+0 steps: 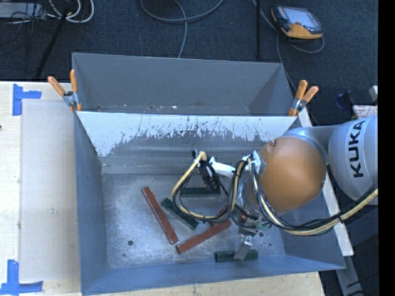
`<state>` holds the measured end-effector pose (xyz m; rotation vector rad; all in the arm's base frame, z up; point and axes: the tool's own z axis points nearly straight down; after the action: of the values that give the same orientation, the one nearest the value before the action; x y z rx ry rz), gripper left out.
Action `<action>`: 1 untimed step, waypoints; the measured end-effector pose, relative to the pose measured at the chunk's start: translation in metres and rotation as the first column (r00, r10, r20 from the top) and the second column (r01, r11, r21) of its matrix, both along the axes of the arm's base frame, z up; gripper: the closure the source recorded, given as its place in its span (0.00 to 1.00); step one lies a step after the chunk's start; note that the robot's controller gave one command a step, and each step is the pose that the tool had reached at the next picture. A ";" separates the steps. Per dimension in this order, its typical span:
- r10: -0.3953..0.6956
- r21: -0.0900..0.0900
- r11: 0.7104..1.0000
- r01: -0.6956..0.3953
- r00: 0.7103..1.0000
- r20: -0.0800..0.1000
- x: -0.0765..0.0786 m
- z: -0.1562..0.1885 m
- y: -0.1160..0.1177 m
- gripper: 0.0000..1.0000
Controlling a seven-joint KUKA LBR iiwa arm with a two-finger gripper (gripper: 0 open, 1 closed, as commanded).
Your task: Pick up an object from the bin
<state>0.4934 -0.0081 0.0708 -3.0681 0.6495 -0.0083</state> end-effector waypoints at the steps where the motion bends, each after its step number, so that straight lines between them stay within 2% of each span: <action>1: 0.284 -0.001 0.959 -0.284 0.959 -0.006 0.005 -0.001 0.009 0.00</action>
Offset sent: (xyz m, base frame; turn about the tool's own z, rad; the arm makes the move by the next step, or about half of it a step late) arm 0.0044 0.0069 -0.0008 -0.2914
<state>0.4980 0.0008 0.0699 -3.1320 0.2024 0.0010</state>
